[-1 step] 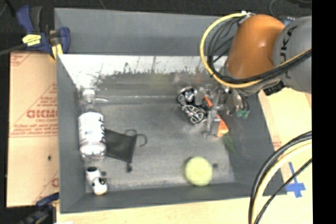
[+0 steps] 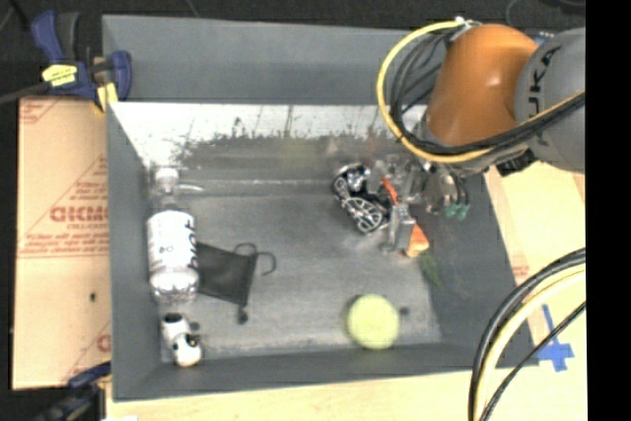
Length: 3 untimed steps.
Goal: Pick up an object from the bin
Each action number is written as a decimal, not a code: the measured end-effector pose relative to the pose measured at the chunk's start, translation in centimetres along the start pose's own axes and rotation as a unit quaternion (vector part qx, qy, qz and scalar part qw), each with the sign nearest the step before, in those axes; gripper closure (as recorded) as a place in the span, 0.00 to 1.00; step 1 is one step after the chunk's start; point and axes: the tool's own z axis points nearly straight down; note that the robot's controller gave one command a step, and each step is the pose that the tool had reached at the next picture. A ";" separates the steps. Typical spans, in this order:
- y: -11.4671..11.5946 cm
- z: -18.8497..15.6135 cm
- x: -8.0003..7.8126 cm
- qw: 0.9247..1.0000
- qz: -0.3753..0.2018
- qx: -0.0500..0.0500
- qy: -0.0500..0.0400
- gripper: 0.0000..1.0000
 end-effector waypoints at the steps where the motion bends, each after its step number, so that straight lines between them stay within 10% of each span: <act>1: 0.0 2.4 -0.8 1.000 -0.004 0.000 -0.001 0.00; 3: -1.5 5.1 -1.7 0.996 0.086 0.000 -0.001 0.00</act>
Offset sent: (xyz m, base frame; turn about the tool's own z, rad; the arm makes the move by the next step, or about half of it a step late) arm 0.0203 -0.0125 -0.0378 0.2065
